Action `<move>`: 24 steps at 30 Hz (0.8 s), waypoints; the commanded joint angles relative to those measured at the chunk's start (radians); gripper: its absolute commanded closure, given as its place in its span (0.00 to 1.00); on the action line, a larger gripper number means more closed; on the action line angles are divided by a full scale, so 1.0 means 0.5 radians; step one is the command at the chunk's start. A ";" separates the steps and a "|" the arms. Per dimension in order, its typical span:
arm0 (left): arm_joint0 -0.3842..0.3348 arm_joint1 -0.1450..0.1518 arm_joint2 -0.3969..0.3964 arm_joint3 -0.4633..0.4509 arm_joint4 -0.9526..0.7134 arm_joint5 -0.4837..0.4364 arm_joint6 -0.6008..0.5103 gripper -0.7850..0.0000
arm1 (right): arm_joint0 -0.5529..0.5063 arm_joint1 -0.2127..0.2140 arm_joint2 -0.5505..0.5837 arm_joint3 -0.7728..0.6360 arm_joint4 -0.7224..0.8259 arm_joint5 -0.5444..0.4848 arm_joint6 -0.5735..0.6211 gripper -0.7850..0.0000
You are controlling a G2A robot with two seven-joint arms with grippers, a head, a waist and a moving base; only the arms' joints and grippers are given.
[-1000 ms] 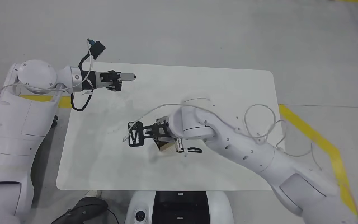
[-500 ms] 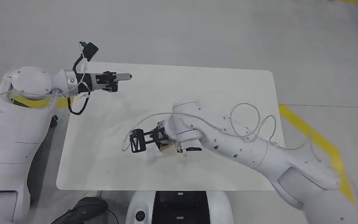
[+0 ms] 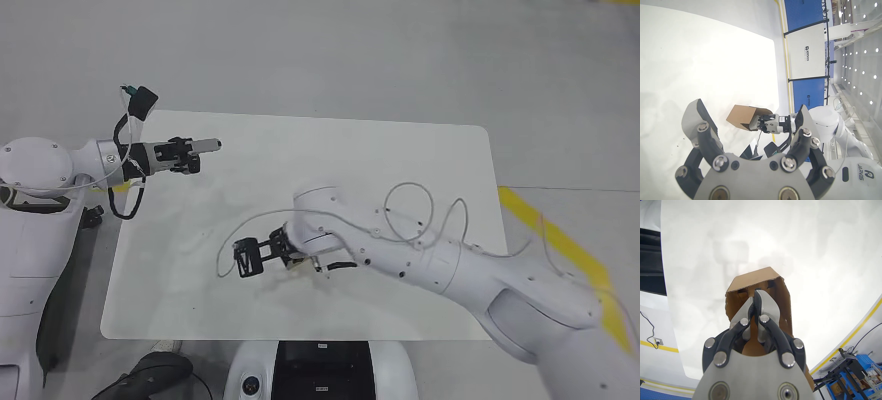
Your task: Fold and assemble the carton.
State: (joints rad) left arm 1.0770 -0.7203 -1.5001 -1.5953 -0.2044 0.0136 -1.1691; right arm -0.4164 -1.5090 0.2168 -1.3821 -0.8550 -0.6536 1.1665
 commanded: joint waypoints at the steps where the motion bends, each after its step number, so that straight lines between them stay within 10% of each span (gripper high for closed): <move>1: 0.000 0.000 0.000 0.000 0.000 0.000 0.000 0.00 | 0.009 -0.018 -0.023 0.022 -0.020 0.007 0.007 1.00; 24: 0.000 0.000 0.000 0.000 0.000 0.000 0.000 0.00 | -0.100 -0.211 -0.094 0.318 -0.275 0.050 0.050 1.00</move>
State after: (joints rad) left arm 1.0771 -0.7203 -1.5002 -1.5953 -0.2044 0.0137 -1.1691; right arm -0.4638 -1.6108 0.1700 -1.2320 -0.9850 -0.6279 1.1923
